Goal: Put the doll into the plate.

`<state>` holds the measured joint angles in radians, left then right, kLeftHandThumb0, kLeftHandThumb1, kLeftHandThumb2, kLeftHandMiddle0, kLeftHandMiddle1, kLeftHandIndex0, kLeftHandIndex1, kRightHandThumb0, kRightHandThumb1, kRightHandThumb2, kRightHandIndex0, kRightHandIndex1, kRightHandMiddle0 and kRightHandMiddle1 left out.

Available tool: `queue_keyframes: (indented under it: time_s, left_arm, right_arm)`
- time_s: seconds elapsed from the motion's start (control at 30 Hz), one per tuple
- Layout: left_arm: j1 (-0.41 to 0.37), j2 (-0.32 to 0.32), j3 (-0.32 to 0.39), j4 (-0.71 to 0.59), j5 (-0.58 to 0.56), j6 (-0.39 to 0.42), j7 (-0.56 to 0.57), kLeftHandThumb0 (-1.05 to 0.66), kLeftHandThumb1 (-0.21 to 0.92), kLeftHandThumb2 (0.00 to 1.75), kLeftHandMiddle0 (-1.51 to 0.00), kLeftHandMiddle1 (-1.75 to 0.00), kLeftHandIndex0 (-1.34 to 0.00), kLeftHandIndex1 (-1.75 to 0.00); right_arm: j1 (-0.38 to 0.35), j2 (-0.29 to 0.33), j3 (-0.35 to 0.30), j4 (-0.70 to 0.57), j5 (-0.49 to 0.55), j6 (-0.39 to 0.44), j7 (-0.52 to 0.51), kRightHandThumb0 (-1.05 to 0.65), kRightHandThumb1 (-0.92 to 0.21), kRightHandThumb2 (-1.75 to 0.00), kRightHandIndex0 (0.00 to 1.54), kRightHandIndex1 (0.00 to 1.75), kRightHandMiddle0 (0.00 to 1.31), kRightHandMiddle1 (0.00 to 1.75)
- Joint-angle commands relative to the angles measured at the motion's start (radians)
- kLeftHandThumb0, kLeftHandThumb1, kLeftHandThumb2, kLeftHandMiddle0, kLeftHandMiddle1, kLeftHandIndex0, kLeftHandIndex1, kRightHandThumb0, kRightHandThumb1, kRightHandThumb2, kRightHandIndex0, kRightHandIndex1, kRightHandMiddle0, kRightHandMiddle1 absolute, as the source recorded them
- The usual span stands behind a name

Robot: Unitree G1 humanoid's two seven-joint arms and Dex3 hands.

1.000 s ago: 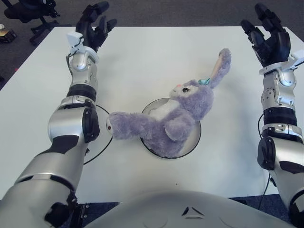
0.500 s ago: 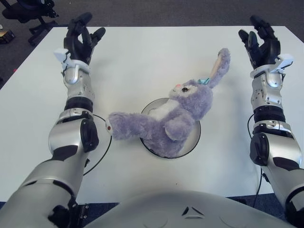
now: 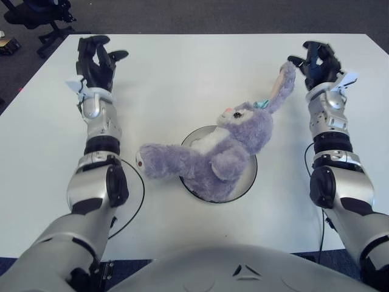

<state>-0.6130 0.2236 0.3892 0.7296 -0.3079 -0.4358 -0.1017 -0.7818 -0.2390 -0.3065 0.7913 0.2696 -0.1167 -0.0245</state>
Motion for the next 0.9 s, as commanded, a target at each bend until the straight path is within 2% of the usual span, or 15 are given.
queue_keyframes:
  time_s: [0.0, 0.13, 0.33, 0.4, 0.47, 0.63, 0.8, 0.87]
  left_arm:
    - [0.087, -0.030, -0.021, -0.149, 0.005, 0.064, 0.032, -0.35, 0.92, 0.50, -0.48, -1.75, -0.21, -1.75]
    - [0.143, -0.046, -0.036, -0.262, 0.006, 0.121, 0.048, -0.35, 0.92, 0.50, -0.48, -1.75, -0.21, -1.75]
    - [0.165, -0.051, -0.040, -0.319, 0.005, 0.167, 0.061, -0.35, 0.92, 0.50, -0.48, -1.75, -0.21, -1.75]
    - [0.238, -0.091, -0.077, -0.401, 0.034, 0.117, 0.049, -0.35, 0.91, 0.51, -0.50, -1.75, -0.22, -1.75]
    - [0.274, -0.112, -0.095, -0.443, 0.048, 0.094, 0.046, -0.35, 0.89, 0.54, -0.55, -1.75, -0.23, -1.75]
    - [0.298, -0.132, -0.102, -0.468, 0.056, 0.081, 0.058, -0.35, 0.87, 0.57, -0.60, -1.75, -0.24, -1.75]
    - [0.302, -0.134, -0.103, -0.476, 0.059, 0.084, 0.060, -0.36, 0.87, 0.58, -0.61, -1.75, -0.24, -1.75]
    - [0.327, -0.160, -0.117, -0.533, 0.037, 0.159, 0.079, -0.35, 0.87, 0.58, -0.62, -1.75, -0.24, -1.75]
  right_arm:
    - [0.017, 0.006, 0.003, -0.002, -0.021, -0.033, -0.009, -0.01, -0.77, -0.70, 0.37, 1.58, 0.18, 1.74]
    - [0.029, 0.012, -0.002, -0.017, -0.023, -0.039, -0.009, -0.01, -0.71, -0.80, 0.38, 1.63, 0.18, 1.75]
    - [0.030, 0.014, -0.003, -0.019, -0.025, -0.041, -0.009, -0.01, -0.69, -0.83, 0.38, 1.64, 0.18, 1.75]
    - [0.092, 0.037, -0.013, -0.040, -0.035, -0.193, -0.007, -0.01, -0.66, -0.86, 0.40, 1.63, 0.20, 1.75]
    - [0.123, 0.049, -0.016, -0.049, -0.041, -0.271, -0.005, -0.01, -0.60, -0.93, 0.45, 1.60, 0.25, 1.75]
    - [0.141, 0.057, -0.007, -0.044, -0.048, -0.332, 0.000, -0.01, -0.52, -1.03, 0.50, 1.59, 0.32, 1.75]
    - [0.140, 0.058, -0.008, -0.036, -0.050, -0.346, 0.001, -0.01, -0.49, -1.06, 0.51, 1.59, 0.34, 1.75]
    - [0.147, 0.055, 0.003, -0.026, -0.076, -0.412, 0.010, -0.01, -0.48, -1.07, 0.52, 1.59, 0.34, 1.75]
